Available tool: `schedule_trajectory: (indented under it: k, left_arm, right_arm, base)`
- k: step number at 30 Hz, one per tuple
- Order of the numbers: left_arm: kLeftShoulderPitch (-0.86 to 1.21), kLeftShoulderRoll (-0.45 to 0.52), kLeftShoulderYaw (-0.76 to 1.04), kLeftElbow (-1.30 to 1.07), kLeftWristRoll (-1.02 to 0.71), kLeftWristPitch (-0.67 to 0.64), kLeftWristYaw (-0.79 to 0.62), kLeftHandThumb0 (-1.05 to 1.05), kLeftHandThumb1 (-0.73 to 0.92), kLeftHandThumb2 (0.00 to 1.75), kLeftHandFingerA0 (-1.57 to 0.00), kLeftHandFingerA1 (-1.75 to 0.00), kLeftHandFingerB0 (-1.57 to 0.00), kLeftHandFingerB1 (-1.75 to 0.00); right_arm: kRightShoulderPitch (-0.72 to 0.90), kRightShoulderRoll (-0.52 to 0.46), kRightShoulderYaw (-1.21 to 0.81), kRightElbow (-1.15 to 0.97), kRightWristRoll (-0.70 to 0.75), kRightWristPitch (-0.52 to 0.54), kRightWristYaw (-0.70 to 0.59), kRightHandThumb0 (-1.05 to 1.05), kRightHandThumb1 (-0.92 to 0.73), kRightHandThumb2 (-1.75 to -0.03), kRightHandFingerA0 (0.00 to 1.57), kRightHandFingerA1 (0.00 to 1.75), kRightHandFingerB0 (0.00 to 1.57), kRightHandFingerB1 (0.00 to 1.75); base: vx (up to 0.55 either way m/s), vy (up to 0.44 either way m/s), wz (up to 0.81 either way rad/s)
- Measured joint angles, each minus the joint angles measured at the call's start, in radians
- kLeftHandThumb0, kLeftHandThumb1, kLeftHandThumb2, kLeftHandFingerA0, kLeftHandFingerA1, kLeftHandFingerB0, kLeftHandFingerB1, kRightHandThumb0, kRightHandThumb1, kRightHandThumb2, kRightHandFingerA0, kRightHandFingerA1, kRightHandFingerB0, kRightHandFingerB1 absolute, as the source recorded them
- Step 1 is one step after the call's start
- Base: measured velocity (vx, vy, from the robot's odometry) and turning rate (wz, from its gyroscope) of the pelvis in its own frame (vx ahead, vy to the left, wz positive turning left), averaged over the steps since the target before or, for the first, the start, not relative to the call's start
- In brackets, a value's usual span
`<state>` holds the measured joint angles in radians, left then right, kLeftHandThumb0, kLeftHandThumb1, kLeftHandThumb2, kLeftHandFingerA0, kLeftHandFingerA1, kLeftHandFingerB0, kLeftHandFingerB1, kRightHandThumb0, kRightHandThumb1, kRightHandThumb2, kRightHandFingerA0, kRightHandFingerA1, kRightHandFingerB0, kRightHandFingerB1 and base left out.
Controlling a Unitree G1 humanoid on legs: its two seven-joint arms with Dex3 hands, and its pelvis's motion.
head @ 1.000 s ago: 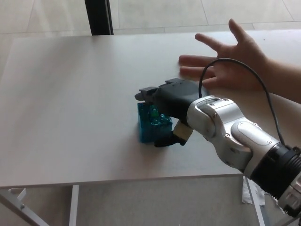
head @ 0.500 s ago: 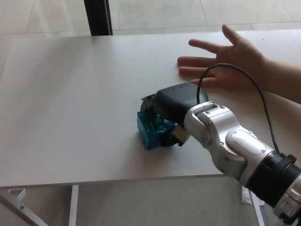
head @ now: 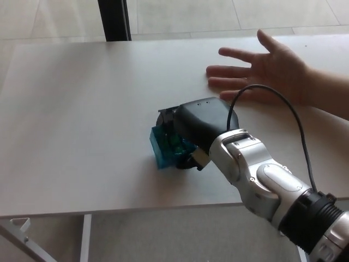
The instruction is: The robot uses its right hand to pick up a cube kept in the middle of the desk infront of it and hands it to a person
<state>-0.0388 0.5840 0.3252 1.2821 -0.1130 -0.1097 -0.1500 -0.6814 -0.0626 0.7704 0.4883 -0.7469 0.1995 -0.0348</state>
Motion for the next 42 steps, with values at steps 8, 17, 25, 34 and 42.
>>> schedule_trajectory:
  k: [8,17,25,34,42]
  left_arm:
    - [0.006,0.0,0.001,0.0,0.0,0.0,0.0,-1.05,0.64,0.93,-0.57,-1.47,-0.2,-1.41]
    - [0.018,0.0,0.002,0.001,0.0,-0.001,0.0,-1.05,0.68,0.89,-0.64,-1.47,-0.3,-1.39]
    - [0.031,0.0,0.0,0.002,0.001,-0.014,0.001,-1.05,0.66,0.89,-0.62,-1.47,-0.24,-1.46]
    - [0.044,0.0,0.002,0.005,0.002,-0.03,0.001,-0.73,0.71,0.62,-0.68,-0.46,-0.45,-0.36]
    - [0.05,0.0,0.011,0.005,0.001,-0.037,0.001,-0.72,0.7,0.62,-0.67,-0.45,-0.45,-0.37]
  right_arm:
    - [-0.003,-0.043,-0.062,0.019,0.001,-0.043,-0.094,-0.35,-0.54,-0.59,0.78,1.63,0.92,0.66]
    - [-0.129,-0.193,-0.189,0.112,0.0,-0.125,-0.206,-0.39,-0.5,-0.58,0.82,1.68,0.93,0.62]
    - [-0.244,-0.298,-0.245,0.245,-0.01,-0.201,-0.304,-0.38,-0.51,-0.59,0.84,1.64,0.94,0.6]
    - [-0.304,-0.308,-0.224,0.385,-0.045,-0.28,-0.399,-0.39,-0.5,-0.59,0.86,1.62,0.94,0.6]
    - [-0.321,-0.253,-0.19,0.483,-0.074,-0.297,-0.445,-0.39,-0.56,-0.57,0.82,1.61,0.92,0.6]
  base:
    - [0.0,0.0,0.0]
    - [0.0,0.0,0.0]
    - [0.0,0.0,0.0]
    - [0.0,0.0,0.0]
    - [0.0,0.0,0.0]
